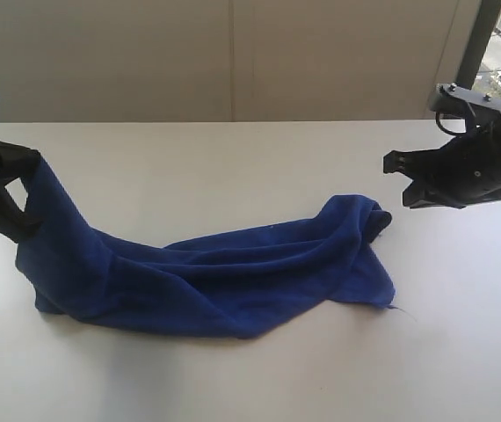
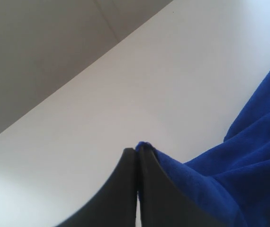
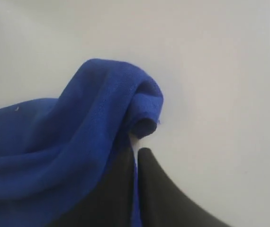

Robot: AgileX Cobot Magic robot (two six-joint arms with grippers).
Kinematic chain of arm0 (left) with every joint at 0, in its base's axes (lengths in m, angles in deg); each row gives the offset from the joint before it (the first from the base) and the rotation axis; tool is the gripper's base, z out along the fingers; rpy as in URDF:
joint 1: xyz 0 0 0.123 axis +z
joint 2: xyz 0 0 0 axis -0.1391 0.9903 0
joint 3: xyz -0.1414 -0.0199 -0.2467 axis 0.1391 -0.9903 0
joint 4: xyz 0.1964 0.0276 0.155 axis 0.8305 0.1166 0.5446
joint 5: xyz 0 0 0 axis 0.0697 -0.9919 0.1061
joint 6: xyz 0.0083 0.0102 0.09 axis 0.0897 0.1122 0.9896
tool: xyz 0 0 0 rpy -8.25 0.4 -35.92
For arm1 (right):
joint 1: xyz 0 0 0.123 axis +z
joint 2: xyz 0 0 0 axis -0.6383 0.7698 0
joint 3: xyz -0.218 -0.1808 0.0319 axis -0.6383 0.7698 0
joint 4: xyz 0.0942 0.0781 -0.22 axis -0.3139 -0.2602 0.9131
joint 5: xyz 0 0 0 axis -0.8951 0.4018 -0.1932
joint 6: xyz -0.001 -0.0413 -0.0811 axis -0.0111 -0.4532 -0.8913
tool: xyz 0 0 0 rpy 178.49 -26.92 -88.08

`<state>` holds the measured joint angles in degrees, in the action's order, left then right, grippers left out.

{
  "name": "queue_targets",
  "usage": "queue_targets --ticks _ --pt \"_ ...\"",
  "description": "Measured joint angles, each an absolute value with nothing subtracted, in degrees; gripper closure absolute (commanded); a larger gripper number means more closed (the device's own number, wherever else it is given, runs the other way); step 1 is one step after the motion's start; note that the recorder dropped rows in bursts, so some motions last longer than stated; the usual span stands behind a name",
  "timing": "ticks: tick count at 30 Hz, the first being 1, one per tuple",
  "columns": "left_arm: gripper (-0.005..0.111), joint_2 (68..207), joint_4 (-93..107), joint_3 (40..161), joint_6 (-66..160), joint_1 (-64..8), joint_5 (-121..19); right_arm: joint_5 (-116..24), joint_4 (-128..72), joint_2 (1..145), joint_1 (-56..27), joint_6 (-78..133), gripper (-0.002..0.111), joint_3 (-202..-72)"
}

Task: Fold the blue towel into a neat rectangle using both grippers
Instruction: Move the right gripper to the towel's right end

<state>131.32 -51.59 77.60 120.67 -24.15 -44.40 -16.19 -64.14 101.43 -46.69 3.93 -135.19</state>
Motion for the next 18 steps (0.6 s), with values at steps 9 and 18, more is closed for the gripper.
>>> queue_targets --ticks 9,18 --pt "0.107 131.3 -51.6 77.6 120.7 -24.2 -44.4 -20.3 -65.2 110.4 -46.7 2.8 0.060 -137.3" --pt "0.107 131.3 -51.6 77.6 120.7 -24.2 -44.4 -19.6 -72.0 117.1 -46.7 -4.3 0.077 -142.5"
